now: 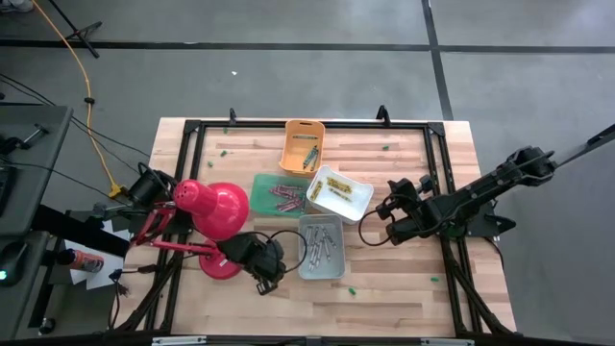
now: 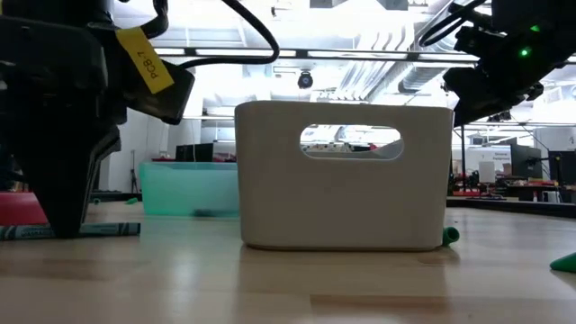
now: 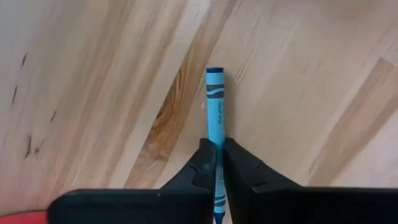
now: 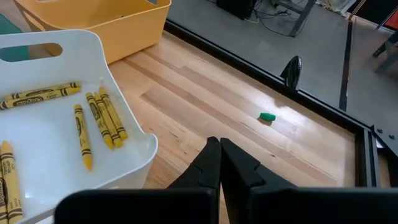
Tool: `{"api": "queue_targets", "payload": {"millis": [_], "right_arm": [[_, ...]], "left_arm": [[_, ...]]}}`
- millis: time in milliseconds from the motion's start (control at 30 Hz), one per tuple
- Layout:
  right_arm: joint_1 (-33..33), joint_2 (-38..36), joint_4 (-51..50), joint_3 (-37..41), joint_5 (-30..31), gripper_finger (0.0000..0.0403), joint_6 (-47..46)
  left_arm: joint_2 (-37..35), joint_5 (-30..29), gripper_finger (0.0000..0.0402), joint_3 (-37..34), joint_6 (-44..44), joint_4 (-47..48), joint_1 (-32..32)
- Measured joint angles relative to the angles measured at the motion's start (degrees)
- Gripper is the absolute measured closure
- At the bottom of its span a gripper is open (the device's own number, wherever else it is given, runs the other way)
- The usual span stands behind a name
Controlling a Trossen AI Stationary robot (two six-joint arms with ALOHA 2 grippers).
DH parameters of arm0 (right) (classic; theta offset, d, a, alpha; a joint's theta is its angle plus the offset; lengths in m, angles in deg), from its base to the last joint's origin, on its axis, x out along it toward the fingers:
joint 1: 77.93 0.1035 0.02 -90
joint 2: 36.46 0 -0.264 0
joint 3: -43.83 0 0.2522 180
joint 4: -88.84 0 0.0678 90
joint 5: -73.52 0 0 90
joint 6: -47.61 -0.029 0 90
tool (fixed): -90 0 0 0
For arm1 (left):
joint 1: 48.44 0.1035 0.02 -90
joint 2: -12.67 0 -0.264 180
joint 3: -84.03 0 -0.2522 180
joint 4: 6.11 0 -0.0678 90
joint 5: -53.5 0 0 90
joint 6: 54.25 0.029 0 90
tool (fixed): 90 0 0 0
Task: Sort crayons
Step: Put the blue crayon into the yellow bin
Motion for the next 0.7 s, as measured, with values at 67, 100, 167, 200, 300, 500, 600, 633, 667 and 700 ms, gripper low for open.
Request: {"api": "queue_targets", "payload": {"millis": [67,100,167,200,300,500,600,633,667,700], "right_arm": [[0.0,0.0,0.12,0.0,0.0,0.0402,0.0],[0.0,0.0,0.24,0.0,0.0,0.0402,0.0],[0.0,0.0,0.25,0.0,0.0,0.0402,0.0],[0.0,0.0,0.26,0.0,0.0,0.0402,0.04],[-0.09,0.0,0.23,0.0,0.13,0.0402,0.42],[-0.26,0.0,0.95,0.0,0.83,0.0402,0.42],[-0.26,0.0,1.81,0.02,0.83,0.0402,0.42],[-0.26,0.0,1.94,0.02,0.83,0.0402,0.42],[-0.26,0.0,1.93,0.01,0.83,0.0402,0.42],[-0.26,0.0,1.93,0.01,0.85,0.0402,0.42]], "left_arm": [[-0.84,0.25,0.0398,-0.03,1.28,-0.08,0.16],[-1.44,0.18,0.0399,-0.16,2.03,-0.11,0.18],[-2.62,-0.2,0.0399,-0.39,3.77,0.12,0.21],[-3.68,-0.25,0.04,-0.42,4.21,0.35,0.22],[-7.32,-0.81,0.0401,-0.23,5.6,-0.01,0.25],[-13.67,-9.11,0.0401,-0.2,9.93,1.31,0.68],[-16.73,-17.98,0.0401,-0.23,13.25,3.55,1.59],[-17.81,-21.25,0.0401,-0.23,14.51,4.11,2.04],[-19.03,-24.53,0.0401,-0.23,16.1,4.53,2.57],[-20.04,-27.72,0.0401,-0.23,18.03,4.08,3.15]]}}
